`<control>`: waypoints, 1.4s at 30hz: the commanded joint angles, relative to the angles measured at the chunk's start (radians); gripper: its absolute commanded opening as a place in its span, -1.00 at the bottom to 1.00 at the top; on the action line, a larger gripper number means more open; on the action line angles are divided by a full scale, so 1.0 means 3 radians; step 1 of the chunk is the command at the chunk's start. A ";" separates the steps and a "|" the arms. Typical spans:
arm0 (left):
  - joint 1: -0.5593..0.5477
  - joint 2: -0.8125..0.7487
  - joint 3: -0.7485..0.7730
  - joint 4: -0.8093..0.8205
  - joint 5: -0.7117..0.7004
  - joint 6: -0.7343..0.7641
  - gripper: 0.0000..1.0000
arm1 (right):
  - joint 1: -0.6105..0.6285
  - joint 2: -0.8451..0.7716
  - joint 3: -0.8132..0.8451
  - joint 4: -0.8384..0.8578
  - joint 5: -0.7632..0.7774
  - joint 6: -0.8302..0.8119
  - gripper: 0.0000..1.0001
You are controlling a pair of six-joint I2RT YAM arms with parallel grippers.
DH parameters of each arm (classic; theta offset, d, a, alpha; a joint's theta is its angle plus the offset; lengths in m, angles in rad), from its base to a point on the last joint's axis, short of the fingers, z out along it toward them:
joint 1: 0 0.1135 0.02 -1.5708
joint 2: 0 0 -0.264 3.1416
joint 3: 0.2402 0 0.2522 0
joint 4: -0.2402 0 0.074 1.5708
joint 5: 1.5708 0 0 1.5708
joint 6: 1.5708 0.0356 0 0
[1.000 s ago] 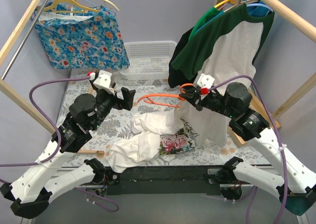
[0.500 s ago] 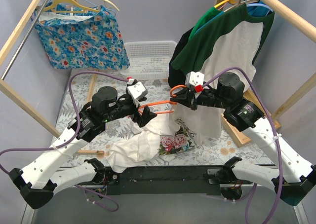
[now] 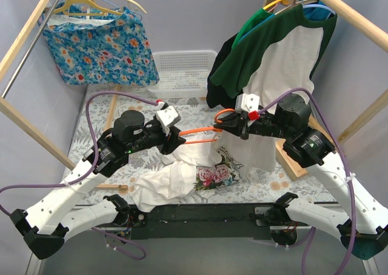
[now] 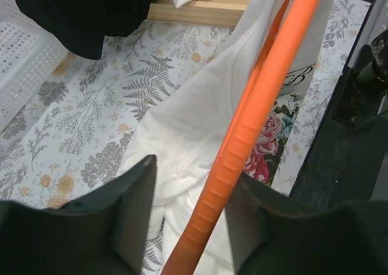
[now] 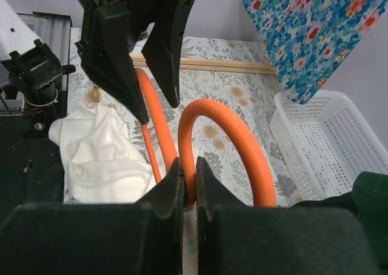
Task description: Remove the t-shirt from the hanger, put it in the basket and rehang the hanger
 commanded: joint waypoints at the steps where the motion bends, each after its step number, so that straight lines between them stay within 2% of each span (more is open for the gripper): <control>1: 0.0009 -0.0078 -0.0019 -0.0012 -0.0036 0.0023 -0.40 | 0.0008 -0.0086 0.0077 0.0075 -0.0025 -0.0025 -0.97; 2: 0.0004 -0.0083 -0.0019 0.0003 -0.0096 0.0013 -0.76 | 0.0008 -0.0081 0.0061 0.0080 -0.0020 -0.0024 -0.97; 4: 0.0009 -0.0098 -0.0014 0.0044 -0.0153 -0.0002 -0.96 | 0.0008 -0.0081 0.0046 0.0069 -0.0005 -0.0024 -0.97; 5: 0.0009 -0.0108 -0.0009 0.0059 -0.0209 -0.0007 -1.00 | 0.0008 -0.0076 0.0026 0.0075 -0.0005 -0.0024 -0.97; 12: 0.0009 -0.0246 0.0016 0.0213 -0.0592 -0.0008 -1.00 | 0.0008 -0.0040 -0.0097 0.0110 0.0127 0.0037 -0.97; 15: 0.0009 -0.0277 0.0124 0.0044 -0.0608 0.0074 -1.00 | 0.0008 -0.0045 -0.0164 0.0161 0.0301 0.0078 -0.51; 16: 0.0009 -0.0277 0.0220 -0.0083 -0.0603 0.0110 -1.00 | 0.0008 -0.0050 -0.0224 0.0187 0.0347 0.0083 -0.20; 18: 0.0009 -0.0282 0.0313 -0.0206 -0.0593 0.0115 -1.00 | 0.0008 -0.0055 -0.0296 0.0228 0.0515 0.0118 0.04; 20: 0.0009 -0.0298 0.0461 -0.0405 -0.0562 0.0141 -1.00 | 0.0008 -0.0071 -0.0454 0.0319 0.0690 0.0144 0.09; 24: 0.0009 -0.0364 0.0666 -0.0620 -0.0649 0.0151 -1.00 | 0.0008 -0.0137 -0.0807 0.0555 0.1501 0.0257 0.11; 28: 0.0009 -0.0400 0.0763 -0.0774 -0.0675 0.0166 -1.00 | 0.0003 -0.0219 -0.1099 0.0826 0.1932 0.0415 0.16; 33: 0.0004 -0.0405 0.0921 -0.0912 -0.0634 0.0166 -1.00 | -0.0003 -0.0076 -0.1212 0.0944 0.2275 0.0660 0.16; 38: 0.0004 -0.0415 0.0983 -0.1030 -0.0496 0.0141 -1.00 | -0.0013 0.0190 -0.1263 0.1138 0.2153 0.0865 0.14; 41: 0.0004 -0.0436 0.0983 -0.1076 -0.0516 0.0110 -1.00 | -0.0023 0.0307 -0.1314 0.1250 0.2056 0.0957 -0.48; 42: 0.0004 -0.0446 0.0988 -0.1091 -0.0516 0.0105 -1.00 | -0.0028 0.0343 -0.1314 0.1251 0.2046 0.0983 -0.91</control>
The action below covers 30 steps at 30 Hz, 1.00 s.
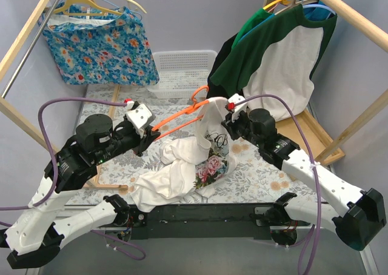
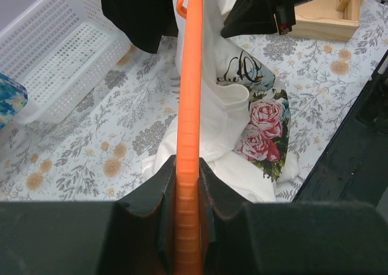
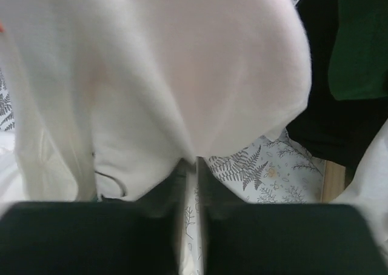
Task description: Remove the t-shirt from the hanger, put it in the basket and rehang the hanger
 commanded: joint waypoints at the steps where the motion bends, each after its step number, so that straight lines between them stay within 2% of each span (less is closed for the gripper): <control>1: 0.0011 -0.0086 0.0149 -0.0018 0.0039 -0.0040 -1.00 | -0.0036 0.0169 -0.0030 0.0326 -0.0034 0.0259 -0.97; 6: 0.0006 -0.0122 0.0154 -0.0115 -0.0083 -0.0106 -1.00 | -0.0240 0.0287 -0.0060 0.0306 0.0451 0.0586 -0.97; 8: 0.0011 -0.0127 0.0190 -0.0161 -0.0099 -0.0122 -1.00 | -0.0490 0.0302 -0.0127 0.0291 0.0590 0.0892 -0.97; 10: 0.0011 -0.0127 0.0220 -0.0197 -0.0099 -0.0153 -1.00 | -0.0816 0.0282 -0.0203 0.0311 0.0530 0.1087 -0.97; 13: 0.0011 -0.0158 0.0256 -0.0182 -0.0063 -0.0153 -1.00 | -0.1022 0.0241 -0.0357 0.0413 0.0136 0.1190 -0.97; 19: 0.0011 -0.0046 0.0333 0.0119 0.0070 -0.0040 -1.00 | -0.0941 0.0149 -0.0536 0.0454 -0.0738 0.0965 -0.97; 23: 0.0011 0.0194 0.0338 0.0539 0.0494 -0.0025 -1.00 | -0.0737 -0.0050 -0.0822 0.0515 -0.0765 0.0899 -0.97; 26: 0.0006 0.0419 0.0267 0.0906 0.0632 -0.0025 -1.00 | -0.0670 -0.0188 -0.1108 0.0622 -0.0882 0.1011 -0.97; 30: 0.0006 0.0639 0.0175 0.1631 0.0842 -0.0116 -1.00 | -0.0491 -0.0275 -0.1400 0.0679 -0.0969 0.1139 -0.97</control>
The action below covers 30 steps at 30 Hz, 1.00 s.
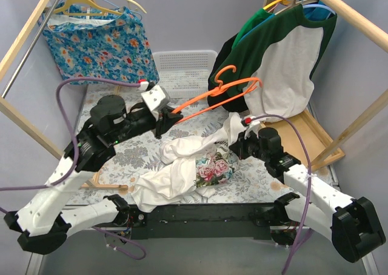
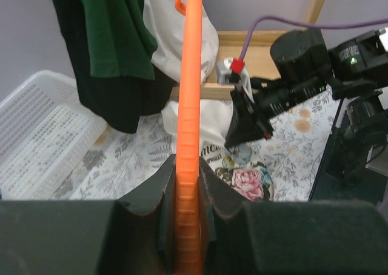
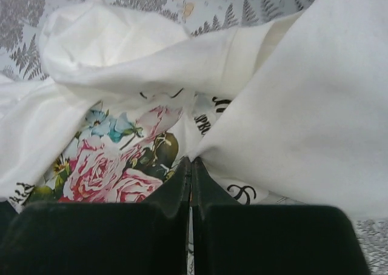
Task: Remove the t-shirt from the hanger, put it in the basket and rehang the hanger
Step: Remove the T-shirt from the hanger, then place the hanger at the clothesline.
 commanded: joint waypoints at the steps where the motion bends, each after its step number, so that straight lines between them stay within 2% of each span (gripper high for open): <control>1: 0.0006 0.0222 -0.0078 0.0989 0.0377 -0.0077 -1.00 | 0.0247 -0.0073 -0.0243 0.0203 -0.0185 0.0143 -0.97; 5: 0.0001 0.0539 -0.0206 0.1761 0.0611 -0.0241 -1.00 | 0.0493 -0.0094 -0.0452 0.0280 -0.0067 0.0327 -0.97; 6: 0.0001 0.0656 -0.0257 0.2168 0.0653 -0.0378 -1.00 | 0.0590 -0.0089 -0.0478 0.0331 -0.0082 0.0327 -0.97; 8: -0.0090 0.0795 -0.0298 0.2594 0.0689 -0.0384 -1.00 | 0.0703 -0.0068 -0.0524 0.0336 0.0004 0.0358 -0.97; 9: -0.0141 0.0978 -0.0238 0.2667 0.0659 -0.0364 -1.00 | 0.0790 -0.0033 -0.0530 0.0341 0.0030 0.0368 -0.97; 16: -0.0739 0.2087 0.0698 0.2734 0.0189 -0.0062 -1.00 | 0.1031 -0.0012 -0.0611 0.0347 0.0219 0.0460 -0.97; 20: -0.0863 0.2533 0.1010 0.3046 -0.0139 -0.0139 -1.00 | 0.1092 -0.0109 -0.0678 0.0331 0.0342 0.0522 -0.84; 24: -0.0934 0.2922 0.1485 0.3103 -0.0267 -0.0175 -1.00 | 0.1143 -0.0231 -0.0729 0.0296 0.0398 0.0552 -0.63; 30: -0.0975 0.3412 0.2246 0.3001 -0.0278 -0.0154 -1.00 | 0.1164 -0.0318 -0.0775 0.0249 0.0470 0.0583 -0.60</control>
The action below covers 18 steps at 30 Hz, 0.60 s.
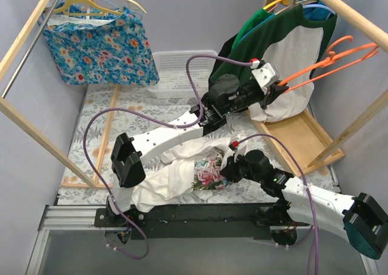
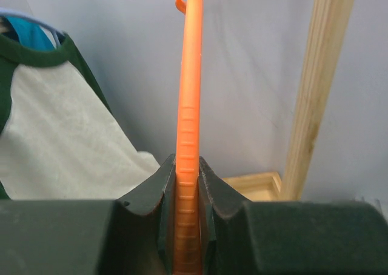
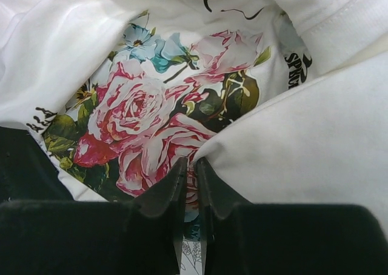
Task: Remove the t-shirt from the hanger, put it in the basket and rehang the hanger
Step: Place the hanger at the clothesline.
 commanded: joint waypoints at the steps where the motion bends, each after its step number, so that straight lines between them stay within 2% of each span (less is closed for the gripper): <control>1: -0.0025 0.0196 0.0682 0.0091 -0.0108 0.0018 -1.00 | 0.0040 -0.0069 -0.0041 0.0044 0.0077 0.0075 -0.60; 2: -0.0026 0.0268 0.0947 0.0005 -0.0093 0.0018 -1.00 | 0.0045 -0.0074 -0.0041 0.0044 0.0082 0.0085 -0.60; 5: -0.0026 0.0544 0.1306 -0.0068 -0.0093 0.0028 -1.00 | 0.0055 -0.0074 -0.0046 0.0049 0.0108 0.0090 -0.60; 9: -0.0031 0.0846 0.1618 -0.0083 -0.0088 0.0028 -1.00 | 0.0060 -0.0059 -0.0062 0.0064 0.0133 0.0105 -0.60; 18: -0.0031 0.1189 0.1875 0.0121 0.0024 0.0002 -1.00 | 0.0075 0.0007 -0.0082 0.0135 0.0123 0.0115 -0.60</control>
